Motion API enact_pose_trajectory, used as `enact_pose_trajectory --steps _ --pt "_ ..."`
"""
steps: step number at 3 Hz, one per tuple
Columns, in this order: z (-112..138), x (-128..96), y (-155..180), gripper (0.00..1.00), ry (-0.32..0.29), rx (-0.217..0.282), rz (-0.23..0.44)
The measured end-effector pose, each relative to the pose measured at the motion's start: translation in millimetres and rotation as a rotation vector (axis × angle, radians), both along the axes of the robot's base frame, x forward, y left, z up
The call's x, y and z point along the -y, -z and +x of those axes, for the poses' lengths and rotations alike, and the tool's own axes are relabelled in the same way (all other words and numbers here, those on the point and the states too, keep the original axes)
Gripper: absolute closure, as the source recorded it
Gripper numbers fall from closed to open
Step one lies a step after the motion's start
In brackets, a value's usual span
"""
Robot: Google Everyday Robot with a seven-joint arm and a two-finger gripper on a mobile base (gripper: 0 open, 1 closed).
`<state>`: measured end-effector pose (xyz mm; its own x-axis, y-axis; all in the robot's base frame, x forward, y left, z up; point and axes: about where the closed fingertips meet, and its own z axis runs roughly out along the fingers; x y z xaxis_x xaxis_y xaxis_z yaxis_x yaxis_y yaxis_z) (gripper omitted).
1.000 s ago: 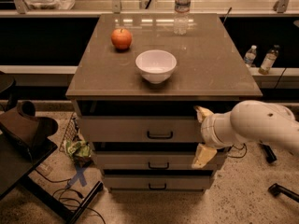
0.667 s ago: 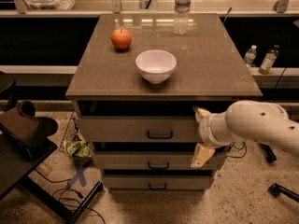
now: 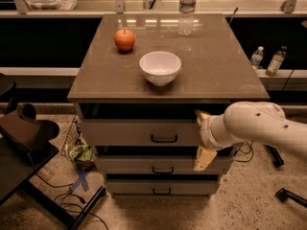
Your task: Open top drawer
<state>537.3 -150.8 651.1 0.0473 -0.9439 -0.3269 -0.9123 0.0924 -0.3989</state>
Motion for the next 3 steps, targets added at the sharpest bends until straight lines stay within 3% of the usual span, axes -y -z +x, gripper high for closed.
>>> enact_pose_trajectory --steps 1,3 --pt "1.1 -0.9 6.1 0.14 0.013 -0.015 -0.013" --pt "0.7 -2.1 5.9 0.60 0.011 -0.015 -0.013"
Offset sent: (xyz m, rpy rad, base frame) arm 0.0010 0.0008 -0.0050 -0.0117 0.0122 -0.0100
